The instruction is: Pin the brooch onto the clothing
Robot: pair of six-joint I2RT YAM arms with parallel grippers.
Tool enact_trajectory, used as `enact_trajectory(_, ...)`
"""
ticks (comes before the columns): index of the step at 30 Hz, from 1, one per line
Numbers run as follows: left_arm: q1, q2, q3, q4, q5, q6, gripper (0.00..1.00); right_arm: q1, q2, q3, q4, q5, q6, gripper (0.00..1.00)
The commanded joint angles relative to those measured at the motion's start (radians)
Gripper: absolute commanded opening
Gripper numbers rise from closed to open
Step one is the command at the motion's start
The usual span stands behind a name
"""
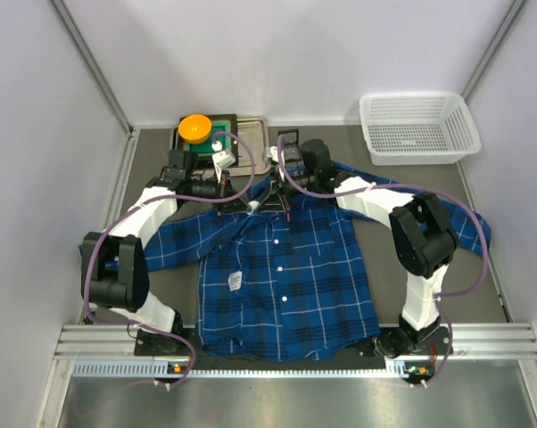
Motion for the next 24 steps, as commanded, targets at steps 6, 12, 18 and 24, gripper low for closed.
enact_trajectory(6, -0.042, -0.052, -0.002, 0.065, 0.042, -0.025, 0.0, 0.038, 0.044, 0.128, -0.043, 0.115, 0.042, 0.12)
enact_trajectory(12, -0.051, -0.061, -0.003, 0.084, 0.016, -0.042, 0.0, 0.041, 0.054, 0.154, -0.077, 0.207, 0.082, 0.09)
enact_trajectory(18, -0.06, -0.067, -0.019, 0.133, -0.009, -0.085, 0.0, 0.041, 0.06, 0.172, -0.1, 0.292, 0.117, 0.07)
enact_trajectory(24, -0.077, -0.071, -0.022, 0.143, -0.026, -0.09, 0.0, 0.046, 0.073, 0.197, -0.121, 0.327, 0.153, 0.05)
